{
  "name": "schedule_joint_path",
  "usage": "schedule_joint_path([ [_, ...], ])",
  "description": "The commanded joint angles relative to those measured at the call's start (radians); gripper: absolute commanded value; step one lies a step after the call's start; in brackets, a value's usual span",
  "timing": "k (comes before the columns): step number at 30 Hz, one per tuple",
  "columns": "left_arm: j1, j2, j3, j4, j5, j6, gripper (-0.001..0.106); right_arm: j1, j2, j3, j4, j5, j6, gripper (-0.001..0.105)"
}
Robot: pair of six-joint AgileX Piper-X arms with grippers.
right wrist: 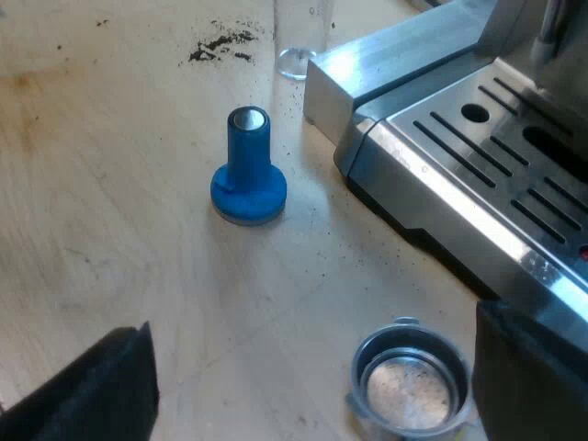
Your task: Grind coffee beans and then tamp
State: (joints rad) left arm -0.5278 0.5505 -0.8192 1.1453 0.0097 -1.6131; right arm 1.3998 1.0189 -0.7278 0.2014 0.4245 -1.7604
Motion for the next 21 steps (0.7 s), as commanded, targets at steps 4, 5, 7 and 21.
schedule_joint_path([
  [4, 0.081, 0.084, -0.004, 0.003, -0.015, -0.013, 0.078, 0.001, 0.033, -0.01, -0.02, 0.012, 0.117, 0.072],
  [5, 0.103, 0.101, -0.004, 0.001, -0.004, -0.013, 0.078, 0.001, 0.032, -0.01, -0.02, 0.012, 0.119, 0.072],
  [7, 0.133, 0.126, -0.004, -0.005, 0.022, -0.013, 0.078, 0.001, 0.032, -0.01, -0.023, 0.012, 0.119, 0.072],
  [21, 0.167, 0.428, -0.004, -0.031, 0.023, -0.013, 0.078, 0.001, 0.032, -0.01, -0.025, 0.012, 0.119, 0.072],
])
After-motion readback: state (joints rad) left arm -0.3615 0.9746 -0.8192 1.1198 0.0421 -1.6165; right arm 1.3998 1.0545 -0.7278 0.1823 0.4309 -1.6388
